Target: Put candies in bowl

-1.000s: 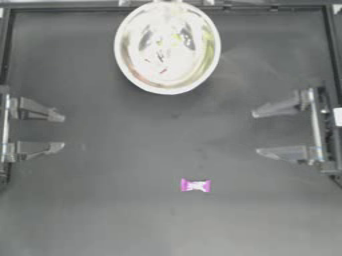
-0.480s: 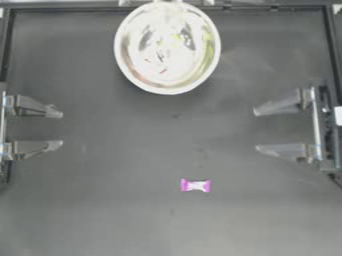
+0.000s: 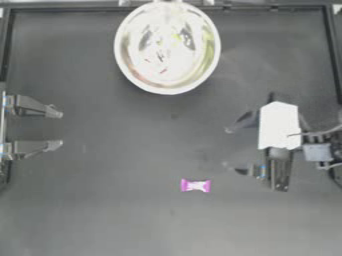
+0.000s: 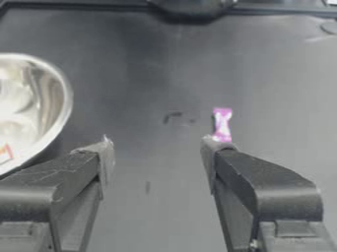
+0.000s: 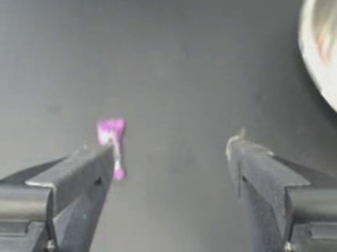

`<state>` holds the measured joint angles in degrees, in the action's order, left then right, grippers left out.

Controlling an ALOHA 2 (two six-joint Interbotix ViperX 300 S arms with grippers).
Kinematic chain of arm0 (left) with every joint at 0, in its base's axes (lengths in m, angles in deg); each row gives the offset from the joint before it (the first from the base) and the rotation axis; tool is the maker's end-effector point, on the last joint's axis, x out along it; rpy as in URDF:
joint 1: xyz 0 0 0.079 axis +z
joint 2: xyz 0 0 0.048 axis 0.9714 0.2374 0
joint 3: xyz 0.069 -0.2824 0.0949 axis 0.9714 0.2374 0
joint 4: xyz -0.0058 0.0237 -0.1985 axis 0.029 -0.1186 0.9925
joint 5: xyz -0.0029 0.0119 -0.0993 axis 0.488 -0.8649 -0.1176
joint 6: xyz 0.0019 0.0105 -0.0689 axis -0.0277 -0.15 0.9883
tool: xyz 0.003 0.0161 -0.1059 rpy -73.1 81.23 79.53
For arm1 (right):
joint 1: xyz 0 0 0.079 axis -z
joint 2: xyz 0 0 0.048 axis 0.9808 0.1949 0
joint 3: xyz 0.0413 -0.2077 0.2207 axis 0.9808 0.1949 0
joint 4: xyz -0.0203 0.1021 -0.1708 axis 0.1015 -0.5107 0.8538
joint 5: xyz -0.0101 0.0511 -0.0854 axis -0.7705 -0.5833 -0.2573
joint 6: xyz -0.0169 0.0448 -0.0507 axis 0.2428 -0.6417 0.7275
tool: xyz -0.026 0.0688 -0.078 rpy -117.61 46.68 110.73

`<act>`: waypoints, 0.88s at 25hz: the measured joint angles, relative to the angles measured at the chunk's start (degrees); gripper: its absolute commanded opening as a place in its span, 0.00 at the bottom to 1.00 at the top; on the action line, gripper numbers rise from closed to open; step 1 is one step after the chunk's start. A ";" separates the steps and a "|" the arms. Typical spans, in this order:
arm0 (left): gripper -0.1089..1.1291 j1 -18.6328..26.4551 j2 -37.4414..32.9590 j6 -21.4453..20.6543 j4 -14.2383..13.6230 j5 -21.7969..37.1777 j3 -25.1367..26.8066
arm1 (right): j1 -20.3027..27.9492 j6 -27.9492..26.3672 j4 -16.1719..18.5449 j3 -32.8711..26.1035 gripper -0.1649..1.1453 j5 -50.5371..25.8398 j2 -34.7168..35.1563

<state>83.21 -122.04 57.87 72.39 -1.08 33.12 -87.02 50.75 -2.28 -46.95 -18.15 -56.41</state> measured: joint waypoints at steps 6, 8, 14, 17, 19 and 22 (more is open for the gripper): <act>0.81 0.09 -0.09 0.00 0.09 0.00 0.00 | 0.00 11.60 -12.57 -6.68 0.86 -6.50 8.44; 0.82 0.09 0.00 0.00 0.00 0.00 -0.09 | 0.00 13.27 -14.41 -8.88 0.86 -9.05 11.69; 0.81 0.09 0.09 0.00 0.00 0.00 -0.09 | 0.00 15.82 -16.26 -14.33 0.86 -12.04 20.39; 0.81 0.09 0.09 0.00 0.00 0.00 0.00 | 0.00 16.52 -17.23 -15.64 0.86 -12.13 23.38; 0.82 0.09 0.09 0.00 0.00 0.00 -0.09 | 0.00 16.61 -17.84 -16.35 0.86 -12.13 25.14; 0.82 0.09 0.09 0.09 0.00 0.00 -0.09 | 0.00 16.61 -18.72 -17.23 0.86 -11.87 27.42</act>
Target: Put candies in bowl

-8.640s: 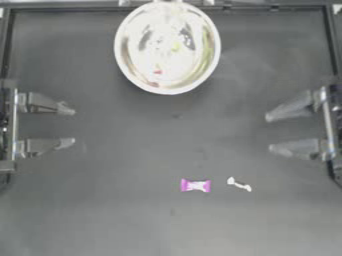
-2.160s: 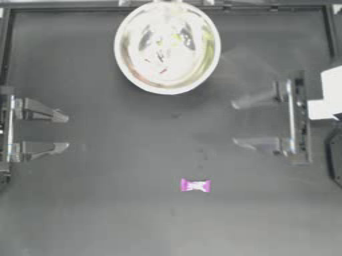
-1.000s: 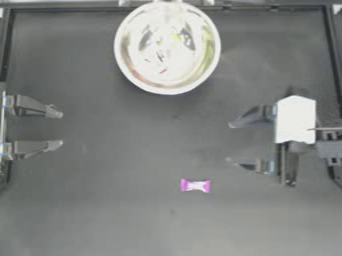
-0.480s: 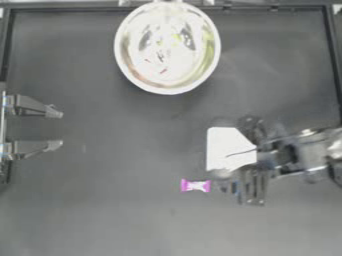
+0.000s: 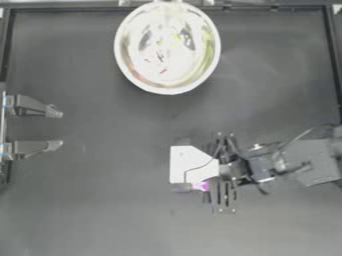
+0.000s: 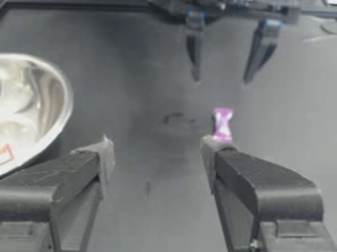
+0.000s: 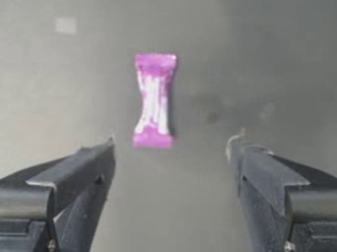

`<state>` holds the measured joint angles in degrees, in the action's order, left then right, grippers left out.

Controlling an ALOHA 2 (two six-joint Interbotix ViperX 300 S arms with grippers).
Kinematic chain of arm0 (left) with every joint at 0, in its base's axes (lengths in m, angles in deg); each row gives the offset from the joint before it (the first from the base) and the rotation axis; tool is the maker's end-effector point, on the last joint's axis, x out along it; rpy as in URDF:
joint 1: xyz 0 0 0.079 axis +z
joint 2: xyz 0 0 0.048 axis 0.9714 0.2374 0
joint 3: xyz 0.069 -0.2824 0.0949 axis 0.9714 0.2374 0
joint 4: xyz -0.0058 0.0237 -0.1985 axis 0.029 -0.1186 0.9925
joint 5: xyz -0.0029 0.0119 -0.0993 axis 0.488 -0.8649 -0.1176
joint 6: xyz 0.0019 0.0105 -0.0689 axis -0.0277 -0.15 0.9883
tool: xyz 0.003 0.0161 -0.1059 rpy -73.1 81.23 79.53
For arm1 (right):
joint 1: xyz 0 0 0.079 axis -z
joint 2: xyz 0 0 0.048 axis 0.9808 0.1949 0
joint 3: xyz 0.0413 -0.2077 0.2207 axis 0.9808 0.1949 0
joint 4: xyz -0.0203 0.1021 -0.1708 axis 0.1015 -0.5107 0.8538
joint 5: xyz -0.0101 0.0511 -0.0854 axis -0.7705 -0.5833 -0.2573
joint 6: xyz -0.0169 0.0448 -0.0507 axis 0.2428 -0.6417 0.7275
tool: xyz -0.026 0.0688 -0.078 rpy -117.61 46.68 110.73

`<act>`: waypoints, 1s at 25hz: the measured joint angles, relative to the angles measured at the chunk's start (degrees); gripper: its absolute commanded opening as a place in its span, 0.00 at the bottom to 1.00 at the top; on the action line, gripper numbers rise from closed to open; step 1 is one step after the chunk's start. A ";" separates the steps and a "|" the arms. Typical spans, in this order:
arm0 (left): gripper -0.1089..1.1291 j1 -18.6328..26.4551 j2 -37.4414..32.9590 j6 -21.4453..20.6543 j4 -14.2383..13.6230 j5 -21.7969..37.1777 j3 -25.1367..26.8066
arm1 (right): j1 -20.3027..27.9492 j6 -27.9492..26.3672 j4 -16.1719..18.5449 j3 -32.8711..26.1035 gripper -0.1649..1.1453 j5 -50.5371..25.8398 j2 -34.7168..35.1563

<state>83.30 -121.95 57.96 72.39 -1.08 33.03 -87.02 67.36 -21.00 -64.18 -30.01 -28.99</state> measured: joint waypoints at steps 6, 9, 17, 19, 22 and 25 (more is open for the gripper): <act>0.81 0.00 0.00 -0.09 0.00 -0.09 0.00 | 0.00 0.09 -1.67 -0.79 0.85 2.29 3.34; 0.81 0.00 0.00 -0.09 0.00 -0.09 0.00 | 0.00 0.00 -1.67 -0.79 0.85 3.78 4.57; 0.81 0.00 0.00 -0.09 0.00 -0.09 0.09 | 0.26 0.09 -1.41 -1.14 0.85 4.83 8.17; 0.81 0.00 -0.09 -0.09 0.00 -0.09 0.09 | 0.26 0.09 -1.49 -1.32 0.85 5.10 8.61; 0.81 0.00 0.00 -0.09 0.00 0.00 0.09 | 0.26 0.09 -1.41 -1.49 0.84 5.62 9.23; 0.81 0.00 0.00 -0.09 0.00 -0.09 0.00 | 0.26 0.09 -1.41 -1.49 0.79 5.98 10.02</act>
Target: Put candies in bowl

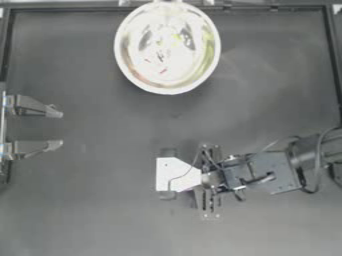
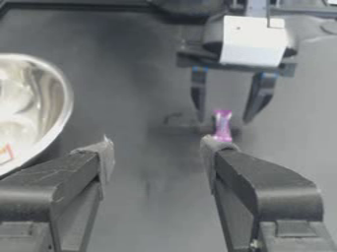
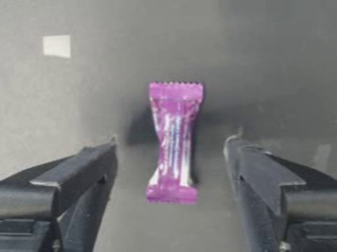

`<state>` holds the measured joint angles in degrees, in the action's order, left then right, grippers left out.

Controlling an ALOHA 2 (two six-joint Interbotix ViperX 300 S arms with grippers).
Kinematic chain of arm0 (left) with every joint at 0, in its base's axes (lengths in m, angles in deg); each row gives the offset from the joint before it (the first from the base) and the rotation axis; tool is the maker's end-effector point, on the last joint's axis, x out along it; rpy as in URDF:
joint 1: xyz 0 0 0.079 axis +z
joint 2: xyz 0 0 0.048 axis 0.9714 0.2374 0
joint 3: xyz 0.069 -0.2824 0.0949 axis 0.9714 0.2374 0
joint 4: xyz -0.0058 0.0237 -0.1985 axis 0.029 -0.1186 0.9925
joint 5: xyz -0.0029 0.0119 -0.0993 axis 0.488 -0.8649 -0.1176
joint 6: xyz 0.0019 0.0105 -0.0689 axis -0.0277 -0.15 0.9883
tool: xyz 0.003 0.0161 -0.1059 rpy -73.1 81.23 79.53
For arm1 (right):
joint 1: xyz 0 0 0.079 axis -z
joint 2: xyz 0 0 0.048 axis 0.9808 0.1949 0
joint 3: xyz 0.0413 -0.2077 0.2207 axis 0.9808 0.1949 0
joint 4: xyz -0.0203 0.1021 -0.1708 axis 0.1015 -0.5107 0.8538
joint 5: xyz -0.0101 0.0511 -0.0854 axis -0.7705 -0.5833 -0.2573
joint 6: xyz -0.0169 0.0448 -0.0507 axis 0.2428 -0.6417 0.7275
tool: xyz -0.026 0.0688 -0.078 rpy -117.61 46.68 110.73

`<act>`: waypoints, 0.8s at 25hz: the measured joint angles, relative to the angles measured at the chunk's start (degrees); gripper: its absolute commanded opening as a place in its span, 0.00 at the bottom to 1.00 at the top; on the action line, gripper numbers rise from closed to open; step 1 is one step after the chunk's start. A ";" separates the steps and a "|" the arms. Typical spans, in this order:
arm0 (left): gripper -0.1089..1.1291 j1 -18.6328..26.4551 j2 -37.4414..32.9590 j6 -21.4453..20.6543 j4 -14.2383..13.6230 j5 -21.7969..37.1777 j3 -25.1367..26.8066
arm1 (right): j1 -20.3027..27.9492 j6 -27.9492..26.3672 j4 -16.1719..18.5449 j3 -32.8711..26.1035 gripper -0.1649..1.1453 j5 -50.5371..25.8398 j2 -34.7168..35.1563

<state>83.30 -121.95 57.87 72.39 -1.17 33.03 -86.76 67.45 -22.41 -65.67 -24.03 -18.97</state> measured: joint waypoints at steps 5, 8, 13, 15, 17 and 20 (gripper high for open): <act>0.81 0.00 0.00 0.09 0.09 0.00 0.00 | 0.09 0.00 -0.09 0.00 0.64 0.09 1.05; 0.81 0.00 0.00 0.09 0.18 -0.09 0.09 | 0.00 0.00 0.00 -0.18 0.50 0.00 1.23; 0.81 0.00 0.00 0.09 0.26 -0.09 0.09 | 0.09 -0.53 0.53 -0.44 0.35 -0.79 1.32; 0.81 0.00 0.00 0.09 0.18 0.00 0.09 | 0.09 -0.53 0.62 -0.62 0.35 -0.79 1.32; 0.81 0.00 -0.09 0.09 0.18 0.00 0.00 | 0.09 -0.53 0.62 -0.62 0.35 -0.88 1.32; 0.81 0.00 -0.09 0.00 0.18 -0.09 0.00 | 0.09 -0.53 0.79 -0.53 0.35 -1.05 0.79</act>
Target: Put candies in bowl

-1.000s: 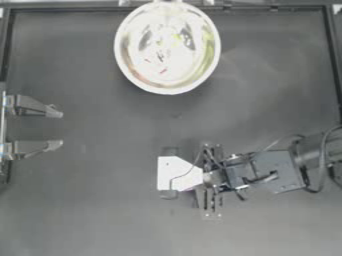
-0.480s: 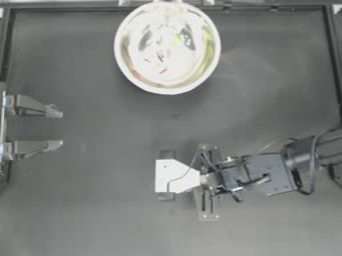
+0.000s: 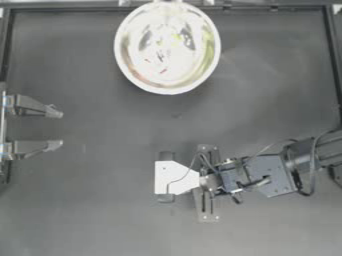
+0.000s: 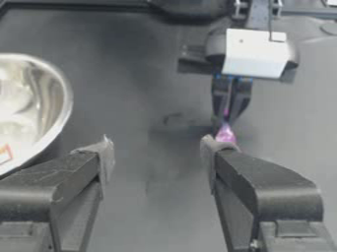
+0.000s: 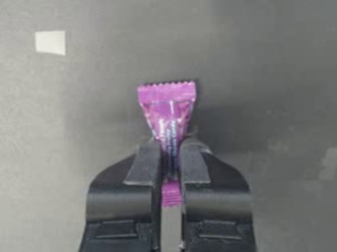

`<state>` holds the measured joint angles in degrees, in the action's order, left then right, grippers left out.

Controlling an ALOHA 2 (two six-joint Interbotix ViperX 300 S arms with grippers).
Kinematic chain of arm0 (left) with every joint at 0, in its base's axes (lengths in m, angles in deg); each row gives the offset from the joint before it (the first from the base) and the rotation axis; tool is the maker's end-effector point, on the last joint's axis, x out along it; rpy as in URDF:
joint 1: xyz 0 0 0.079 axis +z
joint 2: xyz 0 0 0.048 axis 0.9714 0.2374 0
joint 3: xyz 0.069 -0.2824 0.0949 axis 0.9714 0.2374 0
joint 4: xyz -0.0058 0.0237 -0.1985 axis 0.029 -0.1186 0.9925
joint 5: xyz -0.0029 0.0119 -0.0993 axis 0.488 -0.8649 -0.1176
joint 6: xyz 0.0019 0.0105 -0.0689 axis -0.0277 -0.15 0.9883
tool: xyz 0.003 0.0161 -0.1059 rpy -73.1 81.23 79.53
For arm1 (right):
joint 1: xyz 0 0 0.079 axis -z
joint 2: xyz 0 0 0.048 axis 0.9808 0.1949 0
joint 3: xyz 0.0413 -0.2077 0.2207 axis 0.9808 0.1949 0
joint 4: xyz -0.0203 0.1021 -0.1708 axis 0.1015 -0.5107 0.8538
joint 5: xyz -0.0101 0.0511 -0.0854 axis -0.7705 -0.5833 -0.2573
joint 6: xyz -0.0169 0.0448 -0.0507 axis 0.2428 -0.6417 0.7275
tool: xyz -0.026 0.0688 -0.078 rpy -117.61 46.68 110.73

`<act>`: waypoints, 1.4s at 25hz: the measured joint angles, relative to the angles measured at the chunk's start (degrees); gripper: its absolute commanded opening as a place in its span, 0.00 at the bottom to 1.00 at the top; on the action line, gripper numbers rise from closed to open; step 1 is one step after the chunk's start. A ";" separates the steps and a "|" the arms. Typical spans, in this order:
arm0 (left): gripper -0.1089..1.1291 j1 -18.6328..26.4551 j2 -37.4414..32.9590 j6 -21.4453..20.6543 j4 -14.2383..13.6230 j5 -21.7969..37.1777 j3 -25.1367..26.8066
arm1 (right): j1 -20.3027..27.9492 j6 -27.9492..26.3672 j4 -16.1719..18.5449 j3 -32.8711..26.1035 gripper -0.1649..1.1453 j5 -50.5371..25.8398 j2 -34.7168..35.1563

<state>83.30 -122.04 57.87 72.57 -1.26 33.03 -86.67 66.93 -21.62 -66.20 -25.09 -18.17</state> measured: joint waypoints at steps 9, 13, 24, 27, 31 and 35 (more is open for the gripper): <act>0.81 0.00 0.09 0.09 0.00 0.00 0.00 | 3.16 -0.88 4.57 3.78 0.35 4.57 -10.90; 0.81 0.00 0.09 0.09 0.00 0.00 0.00 | 8.00 -0.79 7.21 6.50 0.35 10.72 -16.70; 0.81 0.00 0.09 0.18 0.00 0.00 0.09 | 26.54 0.35 16.96 7.73 0.35 26.37 -19.95; 0.81 -0.09 0.09 0.26 0.09 0.00 0.09 | 30.50 0.35 19.16 5.98 0.35 28.83 -16.88; 0.81 -0.09 0.09 0.35 0.09 0.00 0.09 | 34.10 0.44 21.53 2.46 0.35 30.50 -11.95; 0.81 -0.09 0.09 0.44 0.09 0.00 0.09 | 36.04 0.44 23.55 -1.41 0.35 30.59 -6.15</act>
<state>83.21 -121.95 58.31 72.66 -1.26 33.12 -50.64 67.36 1.94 -67.60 5.50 -24.33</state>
